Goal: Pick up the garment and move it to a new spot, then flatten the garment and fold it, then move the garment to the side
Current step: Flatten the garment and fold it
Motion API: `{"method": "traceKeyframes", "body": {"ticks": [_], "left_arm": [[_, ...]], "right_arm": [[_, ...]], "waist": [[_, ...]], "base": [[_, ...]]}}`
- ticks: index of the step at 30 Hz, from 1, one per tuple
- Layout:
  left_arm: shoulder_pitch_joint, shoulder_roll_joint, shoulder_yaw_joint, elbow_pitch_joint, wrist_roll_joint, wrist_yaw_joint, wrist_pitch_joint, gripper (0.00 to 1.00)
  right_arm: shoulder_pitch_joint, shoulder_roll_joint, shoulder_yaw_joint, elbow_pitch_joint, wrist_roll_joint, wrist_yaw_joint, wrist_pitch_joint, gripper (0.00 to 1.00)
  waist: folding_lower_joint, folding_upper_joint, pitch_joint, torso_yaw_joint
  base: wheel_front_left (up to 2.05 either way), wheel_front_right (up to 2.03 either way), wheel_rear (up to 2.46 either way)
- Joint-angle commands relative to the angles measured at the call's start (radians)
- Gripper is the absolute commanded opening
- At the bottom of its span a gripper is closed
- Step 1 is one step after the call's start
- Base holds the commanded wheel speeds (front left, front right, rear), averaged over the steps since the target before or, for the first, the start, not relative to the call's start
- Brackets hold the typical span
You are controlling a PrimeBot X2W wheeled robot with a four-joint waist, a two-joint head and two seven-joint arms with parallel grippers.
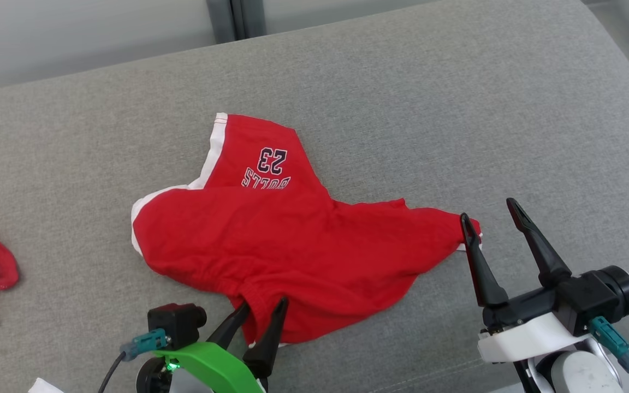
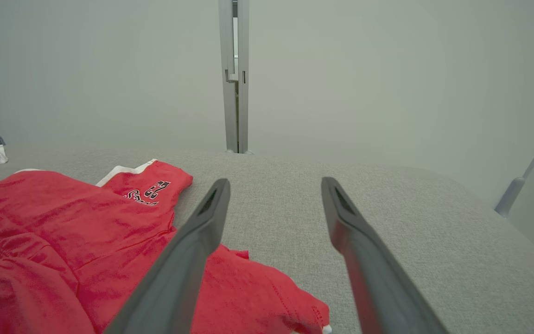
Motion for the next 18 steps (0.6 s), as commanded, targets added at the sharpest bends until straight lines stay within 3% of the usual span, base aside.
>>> {"method": "traceKeyframes", "body": {"ticks": [1,6,7,8,9,10,14,18], "left_arm": [[0.0,0.002,0.009,0.005,-0.008,-0.008,-0.003,1.0],[-0.012,-0.003,0.015,0.028,-0.024,-0.013,-0.007,1.0],[-0.019,-0.005,0.015,0.033,-0.024,-0.012,-0.005,0.94],[-0.029,-0.007,0.019,0.042,-0.026,-0.008,-0.004,0.74],[-0.035,-0.009,0.026,0.049,-0.027,-0.004,-0.01,0.27],[-0.044,-0.011,0.04,0.061,-0.025,0.005,-0.023,0.0],[-0.093,-0.012,0.067,0.131,0.006,0.024,-0.063,0.0],[-0.161,-0.023,0.079,0.232,0.011,0.012,-0.077,0.0]], "right_arm": [[0.009,0.001,-0.002,0.004,0.002,-0.001,-0.003,1.0],[0.013,0.007,-0.007,0.003,0.004,-0.001,-0.003,1.0],[0.013,0.008,-0.006,0.004,0.004,-0.002,-0.003,1.0],[0.011,0.009,-0.004,0.004,0.005,-0.001,-0.003,1.0],[0.009,0.009,-0.003,0.004,0.005,-0.002,-0.003,1.0],[0.006,0.009,-0.002,0.004,0.005,-0.001,-0.003,1.0],[-0.001,0.003,-0.001,0.002,0.004,-0.001,-0.003,1.0],[-0.006,-0.005,0.004,0.004,0.003,-0.001,-0.003,1.0]], "waist": [[0.0,0.0,-0.008,-0.018],[0.0,0.0,-0.008,-0.03],[0.0,0.0,-0.008,-0.031],[0.0,0.0,-0.007,-0.032],[0.0,0.0,-0.007,-0.032],[0.0,0.0,-0.006,-0.033],[0.0,0.0,-0.005,-0.029],[0.0,0.0,-0.002,-0.025]], "base": [[0.0,0.0,0.0],[0.0,0.0,0.0],[0.0,0.0,0.0],[0.0,0.0,0.0],[0.0,0.0,0.0],[0.0,0.0,0.0],[0.0,0.0,0.0],[0.0,0.0,0.0]]}}
